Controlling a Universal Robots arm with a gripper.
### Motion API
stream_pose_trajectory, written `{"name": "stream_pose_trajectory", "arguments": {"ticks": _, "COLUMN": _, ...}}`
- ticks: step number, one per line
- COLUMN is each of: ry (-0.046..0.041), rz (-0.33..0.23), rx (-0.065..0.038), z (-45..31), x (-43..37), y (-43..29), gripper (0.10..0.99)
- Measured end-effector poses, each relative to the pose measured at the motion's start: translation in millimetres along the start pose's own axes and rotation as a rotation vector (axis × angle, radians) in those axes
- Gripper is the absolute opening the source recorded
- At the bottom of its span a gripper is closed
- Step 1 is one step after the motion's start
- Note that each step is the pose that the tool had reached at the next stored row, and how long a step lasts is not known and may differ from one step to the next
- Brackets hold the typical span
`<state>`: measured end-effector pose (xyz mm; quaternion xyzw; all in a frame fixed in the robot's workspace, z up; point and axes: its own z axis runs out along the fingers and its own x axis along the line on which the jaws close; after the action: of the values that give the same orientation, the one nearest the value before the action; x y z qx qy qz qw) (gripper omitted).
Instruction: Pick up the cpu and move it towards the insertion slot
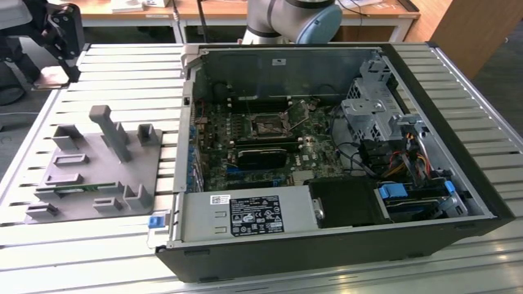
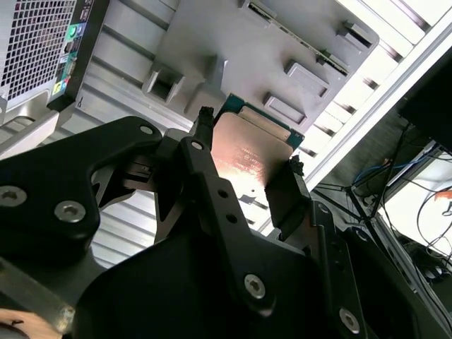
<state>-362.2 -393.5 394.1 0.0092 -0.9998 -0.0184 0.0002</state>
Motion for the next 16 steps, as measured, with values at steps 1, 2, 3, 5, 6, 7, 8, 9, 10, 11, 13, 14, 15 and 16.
{"name": "stream_pose_trajectory", "arguments": {"ticks": 1, "ry": 0.0000, "rz": 0.000, "rx": 0.000, "z": 0.0, "x": -0.9, "y": 0.1, "gripper": 0.545}}
{"name": "stream_pose_trajectory", "arguments": {"ticks": 2, "ry": 0.0000, "rz": 0.000, "rx": 0.000, "z": 0.0, "x": -1.7, "y": 0.1, "gripper": 0.545}}
{"name": "stream_pose_trajectory", "arguments": {"ticks": 3, "ry": 0.0001, "rz": 0.000, "rx": 0.000, "z": 0.0, "x": -2.5, "y": 0.1, "gripper": 0.545}}
{"name": "stream_pose_trajectory", "arguments": {"ticks": 5, "ry": 0.0000, "rz": 0.000, "rx": 0.000, "z": 0.0, "x": -4.3, "y": 0.2, "gripper": 0.545}}
{"name": "stream_pose_trajectory", "arguments": {"ticks": 6, "ry": 0.0000, "rz": 0.000, "rx": 0.000, "z": 0.0, "x": -5.1, "y": 0.3, "gripper": 0.545}}
{"name": "stream_pose_trajectory", "arguments": {"ticks": 7, "ry": 0.0000, "rz": 0.000, "rx": 0.000, "z": 0.0, "x": -6.0, "y": 0.3, "gripper": 0.545}}
{"name": "stream_pose_trajectory", "arguments": {"ticks": 8, "ry": 0.0000, "rz": 0.000, "rx": 0.000, "z": 0.0, "x": -6.8, "y": 0.4, "gripper": 0.545}}
{"name": "stream_pose_trajectory", "arguments": {"ticks": 9, "ry": 0.0000, "rz": 0.000, "rx": 0.000, "z": 0.0, "x": -7.6, "y": 0.4, "gripper": 0.545}}
{"name": "stream_pose_trajectory", "arguments": {"ticks": 10, "ry": 0.0000, "rz": 0.000, "rx": 0.000, "z": 0.0, "x": -8.5, "y": 0.5, "gripper": 0.545}}
{"name": "stream_pose_trajectory", "arguments": {"ticks": 11, "ry": 0.0000, "rz": 0.000, "rx": 0.000, "z": 0.0, "x": -9.4, "y": 0.5, "gripper": 0.545}}
{"name": "stream_pose_trajectory", "arguments": {"ticks": 13, "ry": 0.0000, "rz": 0.000, "rx": 0.000, "z": 0.0, "x": -11.1, "y": 0.6, "gripper": 0.545}}
{"name": "stream_pose_trajectory", "arguments": {"ticks": 14, "ry": 0.0000, "rz": 0.000, "rx": 0.000, "z": 0.0, "x": -12.0, "y": 0.7, "gripper": 0.545}}
{"name": "stream_pose_trajectory", "arguments": {"ticks": 15, "ry": 0.0000, "rz": 0.000, "rx": 0.000, "z": 0.0, "x": -12.8, "y": 0.7, "gripper": 0.545}}
{"name": "stream_pose_trajectory", "arguments": {"ticks": 16, "ry": 0.0000, "rz": 0.000, "rx": 0.000, "z": 0.0, "x": -13.5, "y": 0.8, "gripper": 0.545}}
